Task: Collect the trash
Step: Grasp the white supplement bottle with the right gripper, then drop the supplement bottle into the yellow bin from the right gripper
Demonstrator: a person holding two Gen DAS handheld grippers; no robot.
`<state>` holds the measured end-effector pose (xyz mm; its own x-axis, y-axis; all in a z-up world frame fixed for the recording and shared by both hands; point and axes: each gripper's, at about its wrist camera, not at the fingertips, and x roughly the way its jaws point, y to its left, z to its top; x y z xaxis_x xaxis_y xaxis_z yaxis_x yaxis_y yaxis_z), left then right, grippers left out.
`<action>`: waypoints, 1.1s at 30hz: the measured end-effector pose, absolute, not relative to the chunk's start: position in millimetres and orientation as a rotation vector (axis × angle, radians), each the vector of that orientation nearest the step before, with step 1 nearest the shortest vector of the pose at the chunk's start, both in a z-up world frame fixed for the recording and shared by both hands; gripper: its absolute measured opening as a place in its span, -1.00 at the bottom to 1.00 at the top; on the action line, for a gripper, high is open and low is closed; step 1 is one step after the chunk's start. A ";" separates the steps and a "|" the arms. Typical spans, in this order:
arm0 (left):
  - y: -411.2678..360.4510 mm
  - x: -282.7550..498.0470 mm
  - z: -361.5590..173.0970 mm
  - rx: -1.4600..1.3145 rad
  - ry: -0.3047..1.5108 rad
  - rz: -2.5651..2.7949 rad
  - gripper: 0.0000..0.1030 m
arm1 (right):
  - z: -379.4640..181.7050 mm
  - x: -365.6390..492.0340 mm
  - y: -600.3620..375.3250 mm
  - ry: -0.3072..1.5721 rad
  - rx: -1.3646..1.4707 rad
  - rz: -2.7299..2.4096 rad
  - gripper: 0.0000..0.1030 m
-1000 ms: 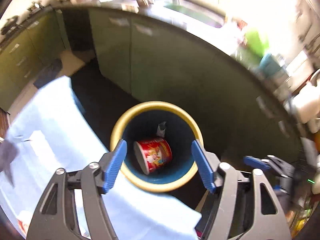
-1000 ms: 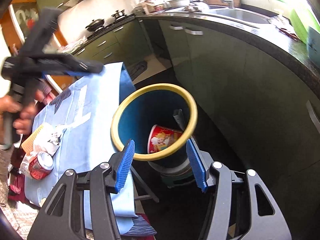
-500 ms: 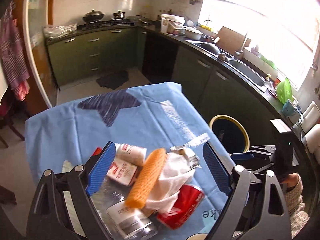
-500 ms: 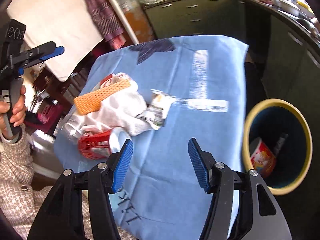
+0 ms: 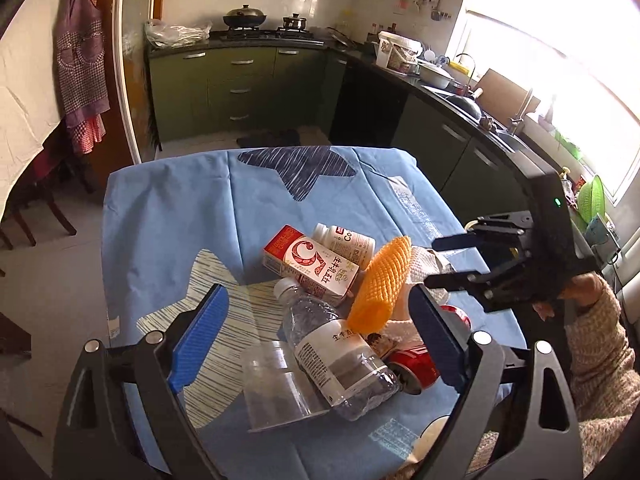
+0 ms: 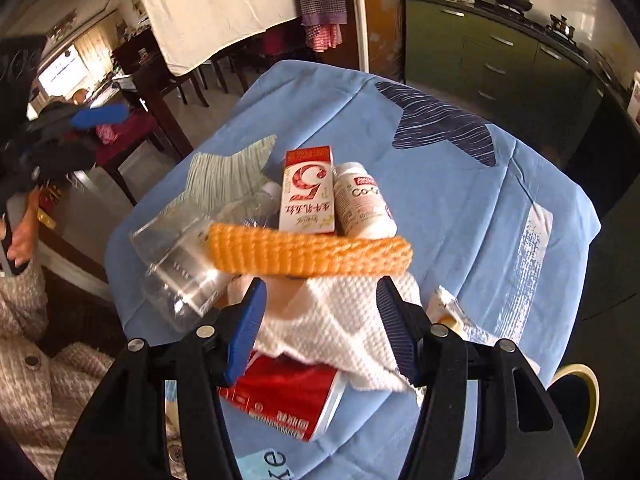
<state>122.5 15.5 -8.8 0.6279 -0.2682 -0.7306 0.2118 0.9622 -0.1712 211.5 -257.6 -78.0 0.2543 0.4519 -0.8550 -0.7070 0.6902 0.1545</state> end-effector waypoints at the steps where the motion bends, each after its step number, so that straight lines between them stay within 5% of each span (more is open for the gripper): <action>1: 16.7 121.8 -8.2 -0.072 0.847 -0.275 0.69 | -77.8 223.7 -252.5 1.046 -0.290 0.785 0.05; 20: 30.6 128.0 -18.3 -0.087 0.867 -0.273 0.69 | -149.9 310.4 -194.0 1.276 -0.458 0.827 -0.05; 33: 28.6 133.4 -26.7 -0.091 0.891 -0.276 0.70 | -136.5 319.2 -224.5 1.179 -0.339 0.731 -0.09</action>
